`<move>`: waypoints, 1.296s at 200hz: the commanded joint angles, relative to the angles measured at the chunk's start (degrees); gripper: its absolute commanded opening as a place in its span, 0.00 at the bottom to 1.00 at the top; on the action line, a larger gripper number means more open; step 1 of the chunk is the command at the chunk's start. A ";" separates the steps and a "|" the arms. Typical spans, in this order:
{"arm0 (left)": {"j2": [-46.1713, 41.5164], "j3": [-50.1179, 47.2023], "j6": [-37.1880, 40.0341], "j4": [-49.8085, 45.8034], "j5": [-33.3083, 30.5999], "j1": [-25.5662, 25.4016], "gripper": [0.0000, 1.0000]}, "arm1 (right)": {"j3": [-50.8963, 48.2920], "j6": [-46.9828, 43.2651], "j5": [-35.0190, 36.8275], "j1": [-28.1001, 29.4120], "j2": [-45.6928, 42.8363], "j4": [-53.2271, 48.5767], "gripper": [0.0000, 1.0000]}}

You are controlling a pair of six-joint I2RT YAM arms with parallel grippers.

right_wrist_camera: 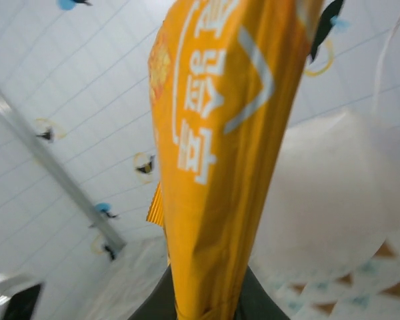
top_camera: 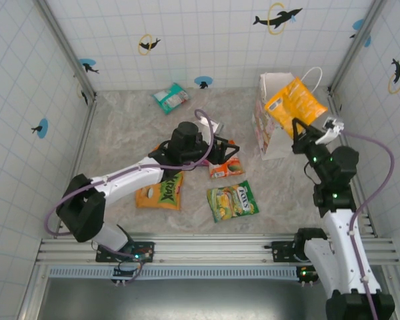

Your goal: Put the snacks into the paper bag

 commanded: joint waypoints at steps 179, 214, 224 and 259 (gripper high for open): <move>-2.12 -0.80 -0.38 -10.53 -2.57 1.93 0.65 | 21.06 -9.86 7.02 0.21 23.59 -8.02 0.55; -2.70 -1.68 -4.07 -13.74 -0.45 2.02 0.64 | 18.61 -10.03 1.75 0.38 15.93 -19.01 0.56; -2.76 -3.03 -5.41 -14.91 0.57 2.01 0.64 | 17.45 -9.19 -0.70 0.50 13.89 -22.39 0.56; -1.69 -5.35 -8.12 -21.33 6.43 2.01 0.62 | 9.39 -5.56 -7.37 3.40 6.42 -30.93 0.56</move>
